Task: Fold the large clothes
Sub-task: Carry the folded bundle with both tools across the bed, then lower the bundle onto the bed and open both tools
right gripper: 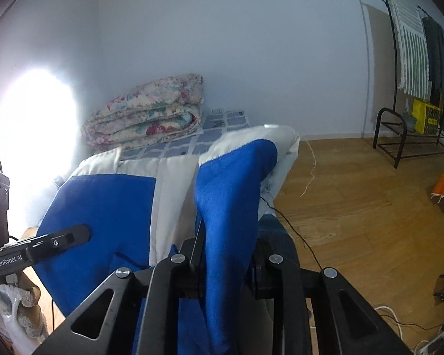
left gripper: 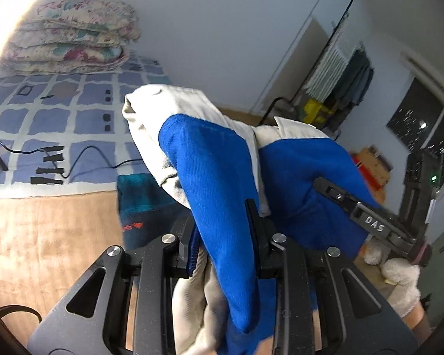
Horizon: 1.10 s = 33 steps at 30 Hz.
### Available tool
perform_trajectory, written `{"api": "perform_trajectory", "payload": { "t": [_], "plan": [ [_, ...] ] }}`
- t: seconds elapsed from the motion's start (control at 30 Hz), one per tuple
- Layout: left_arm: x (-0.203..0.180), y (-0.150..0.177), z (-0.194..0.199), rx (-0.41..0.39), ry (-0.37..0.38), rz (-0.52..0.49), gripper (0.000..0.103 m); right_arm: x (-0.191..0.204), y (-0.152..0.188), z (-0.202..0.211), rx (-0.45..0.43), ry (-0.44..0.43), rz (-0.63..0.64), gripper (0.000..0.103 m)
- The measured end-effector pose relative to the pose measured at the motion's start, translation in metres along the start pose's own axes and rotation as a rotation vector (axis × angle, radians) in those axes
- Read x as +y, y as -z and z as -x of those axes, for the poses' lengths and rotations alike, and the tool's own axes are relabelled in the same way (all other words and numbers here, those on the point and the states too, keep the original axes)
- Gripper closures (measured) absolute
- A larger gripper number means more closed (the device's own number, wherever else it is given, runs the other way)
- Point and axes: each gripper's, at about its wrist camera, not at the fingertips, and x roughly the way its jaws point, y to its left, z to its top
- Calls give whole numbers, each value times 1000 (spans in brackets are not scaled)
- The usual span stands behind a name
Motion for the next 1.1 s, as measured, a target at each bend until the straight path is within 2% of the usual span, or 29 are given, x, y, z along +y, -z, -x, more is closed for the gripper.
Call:
{"api": "perform_trajectory", "payload": {
  "t": [0.1,0.2,0.3,0.37,0.43,0.5,0.53,0.6,0.67,0.77,0.93,1.1],
  "plan": [
    [9,6,-16,11,-51,-20,77,-10,5,-23,17,23,-25,83],
    [26,9,-23,25,-65,8,77,-28,11,-36,26,31,-81,82],
    [37,14,-29,43,-73,8,76,-48,18,-47,56,63,-113,78],
    [37,17,-31,45,-83,-10,76,-54,22,-55,82,94,-100,70],
    [35,20,-34,49,-105,-22,72,-55,24,-64,124,161,-75,59],
    [34,23,-35,53,-139,-24,57,-56,26,-71,173,219,-53,56],
    [35,25,-35,57,-165,-25,53,-56,26,-73,185,236,-45,56],
    [35,28,-35,74,-197,-37,43,-56,29,-66,176,252,-46,52],
    [35,31,-32,88,-212,-43,42,-54,29,-58,170,283,-42,39],
    [32,34,-18,78,-204,-45,41,-51,25,-46,164,325,-17,33],
    [19,39,15,55,-194,-64,41,-48,14,-13,117,283,-56,31],
    [-1,44,65,22,-169,-85,41,-29,5,20,94,269,-32,31]
  ]
}}
